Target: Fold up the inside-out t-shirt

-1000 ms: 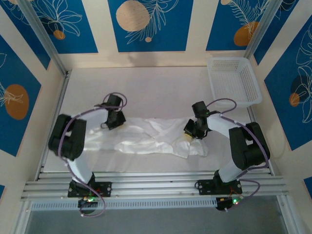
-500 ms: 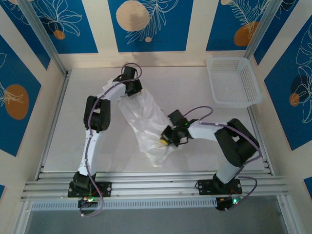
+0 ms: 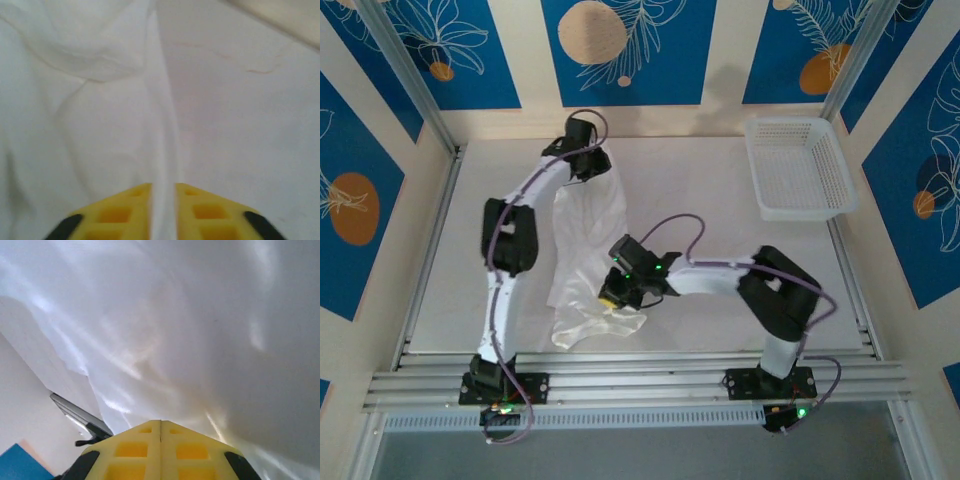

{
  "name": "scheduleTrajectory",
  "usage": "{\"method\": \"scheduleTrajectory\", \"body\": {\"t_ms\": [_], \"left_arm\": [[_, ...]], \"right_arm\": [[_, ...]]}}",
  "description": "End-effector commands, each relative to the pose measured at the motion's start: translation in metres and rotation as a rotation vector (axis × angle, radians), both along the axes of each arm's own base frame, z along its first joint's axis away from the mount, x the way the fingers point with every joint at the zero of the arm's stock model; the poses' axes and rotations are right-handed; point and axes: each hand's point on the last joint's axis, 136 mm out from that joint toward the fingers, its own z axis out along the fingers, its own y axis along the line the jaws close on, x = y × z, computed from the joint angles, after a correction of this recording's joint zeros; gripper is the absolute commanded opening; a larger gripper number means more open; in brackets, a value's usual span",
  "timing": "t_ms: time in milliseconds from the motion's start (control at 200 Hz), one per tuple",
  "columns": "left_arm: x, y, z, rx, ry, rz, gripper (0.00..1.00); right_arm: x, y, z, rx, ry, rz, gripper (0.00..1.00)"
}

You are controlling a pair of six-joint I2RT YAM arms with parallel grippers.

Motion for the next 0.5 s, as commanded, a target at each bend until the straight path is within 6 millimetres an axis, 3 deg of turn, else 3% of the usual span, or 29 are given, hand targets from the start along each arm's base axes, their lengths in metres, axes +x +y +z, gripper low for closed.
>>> {"method": "scheduleTrajectory", "body": {"t_ms": [0, 100, 225, 330, 495], "left_arm": [[-0.050, 0.015, 0.116, -0.060, -0.227, -0.043, 0.35], [-0.114, 0.035, 0.116, -0.059, -0.209, -0.039, 0.41], [-0.189, 0.060, 0.085, -0.035, -0.137, -0.037, 0.44], [-0.241, 0.076, 0.048, -0.001, -0.061, -0.058, 0.47], [-0.298, 0.090, -0.011, 0.019, 0.102, -0.064, 0.50]], "right_arm": [[0.022, -0.067, 0.020, -0.157, -0.260, -0.005, 0.21], [0.031, -0.099, 0.016, -0.106, -0.302, 0.062, 0.27], [0.031, -0.111, 0.008, 0.010, -0.274, 0.155, 0.33], [0.024, -0.107, -0.003, 0.014, -0.252, 0.238, 0.47], [0.021, -0.079, -0.021, 0.096, -0.190, 0.288, 0.49]]}}
